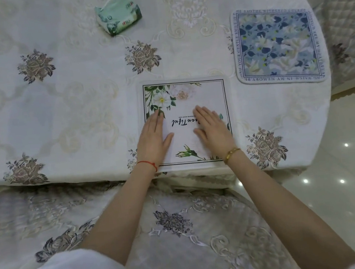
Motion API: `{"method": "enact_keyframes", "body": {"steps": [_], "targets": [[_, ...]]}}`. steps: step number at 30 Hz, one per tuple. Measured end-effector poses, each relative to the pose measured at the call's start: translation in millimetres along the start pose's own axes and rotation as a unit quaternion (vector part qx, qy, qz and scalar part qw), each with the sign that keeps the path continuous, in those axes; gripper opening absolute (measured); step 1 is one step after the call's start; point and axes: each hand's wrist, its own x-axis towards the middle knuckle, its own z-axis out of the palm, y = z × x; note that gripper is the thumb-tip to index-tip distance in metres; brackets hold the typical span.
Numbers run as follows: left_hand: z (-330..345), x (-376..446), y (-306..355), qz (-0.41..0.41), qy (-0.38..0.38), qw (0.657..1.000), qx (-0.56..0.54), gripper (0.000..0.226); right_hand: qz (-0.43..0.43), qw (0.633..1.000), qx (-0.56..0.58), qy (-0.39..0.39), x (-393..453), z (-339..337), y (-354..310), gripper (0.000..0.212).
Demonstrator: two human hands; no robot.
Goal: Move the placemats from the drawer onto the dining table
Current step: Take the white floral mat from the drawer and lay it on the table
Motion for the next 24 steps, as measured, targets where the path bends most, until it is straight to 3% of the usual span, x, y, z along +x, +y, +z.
{"method": "enact_keyframes", "body": {"steps": [10, 18, 24], "targets": [[-6.7, -0.4, -21.9, -0.047, 0.043, 0.998, -0.008, 0.064, 0.062, 0.995, 0.035, 0.068, -20.0, -27.0, 37.3, 0.05], [-6.1, 89.9, 5.4, 0.057, -0.015, 0.998, 0.002, 0.06, -0.039, 0.999, 0.006, -0.01, 89.7, -19.6, -10.4, 0.053], [-7.6, 102.0, -7.1, 0.046, 0.011, 0.999, 0.011, 0.064, -0.016, 1.0, -0.002, -0.016, 102.2, -15.0, 0.9, 0.06]]}}
